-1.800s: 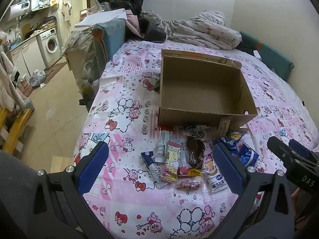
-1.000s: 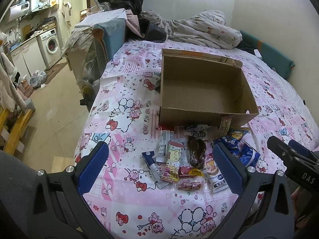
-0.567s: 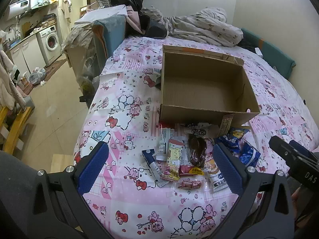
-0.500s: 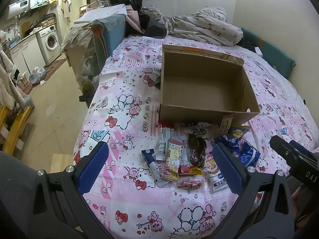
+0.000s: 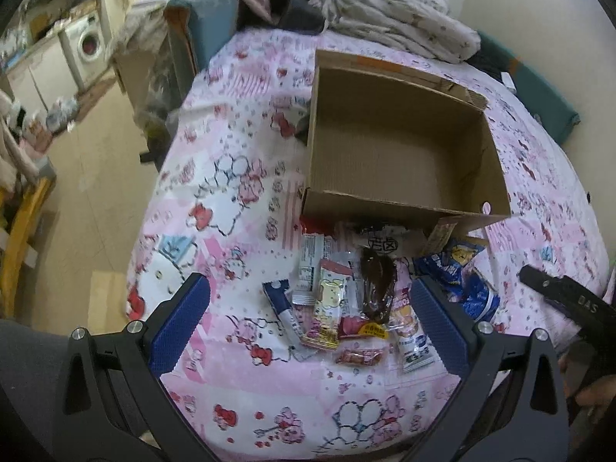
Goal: Organize snacks
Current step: 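Grasp the blue-and-yellow chip bag with the right gripper while the left grasps the blue bar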
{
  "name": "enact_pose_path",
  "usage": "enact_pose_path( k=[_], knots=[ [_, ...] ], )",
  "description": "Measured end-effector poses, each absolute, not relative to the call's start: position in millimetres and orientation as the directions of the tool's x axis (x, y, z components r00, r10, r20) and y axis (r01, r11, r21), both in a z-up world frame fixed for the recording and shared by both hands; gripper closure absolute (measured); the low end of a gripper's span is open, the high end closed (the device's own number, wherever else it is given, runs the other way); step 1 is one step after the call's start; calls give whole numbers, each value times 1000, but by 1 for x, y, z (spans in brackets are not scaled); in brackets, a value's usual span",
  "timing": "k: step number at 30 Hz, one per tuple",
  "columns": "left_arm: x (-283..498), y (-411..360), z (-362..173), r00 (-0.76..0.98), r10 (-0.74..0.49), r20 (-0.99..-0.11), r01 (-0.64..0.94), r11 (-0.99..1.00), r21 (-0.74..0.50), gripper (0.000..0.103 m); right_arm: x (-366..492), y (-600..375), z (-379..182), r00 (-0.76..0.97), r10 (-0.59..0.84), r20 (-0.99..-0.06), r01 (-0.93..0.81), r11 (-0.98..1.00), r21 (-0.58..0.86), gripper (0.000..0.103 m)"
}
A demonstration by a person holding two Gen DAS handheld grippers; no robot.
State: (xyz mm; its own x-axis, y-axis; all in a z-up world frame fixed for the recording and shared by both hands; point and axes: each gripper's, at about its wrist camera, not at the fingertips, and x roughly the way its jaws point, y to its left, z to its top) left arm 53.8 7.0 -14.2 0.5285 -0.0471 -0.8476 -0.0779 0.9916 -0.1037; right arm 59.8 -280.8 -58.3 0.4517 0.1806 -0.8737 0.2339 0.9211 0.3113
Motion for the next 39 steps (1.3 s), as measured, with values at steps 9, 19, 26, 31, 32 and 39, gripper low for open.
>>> enact_pose_path(
  k=[9,19,26,31,32,39],
  knots=[
    [64,11,-21,527,-72,-847,-111,982,-153,0,85,-315,-108,275,252,-928,452,818,356,0],
    [71,26,-46,448,-33,-894,-172,978,-122,0,96,-290,-156,120,292,-949,455,834,314,29],
    [81,43,-58,375,-80,-923,-224,959,-174,8,85,-301,-119,231,334,-914,396,826,402,73],
    [92,48,-74,318,-68,-946,-255,955,-154,25,77,-301,-81,368,428,-826,272,800,536,74],
    [93,47,-79,300,-64,-952,-256,956,-145,29,73,-300,-78,384,440,-812,256,794,552,74],
    [95,55,-128,183,-97,-978,-370,915,-160,64,67,-284,-68,428,465,-775,193,791,581,74]
  ],
)
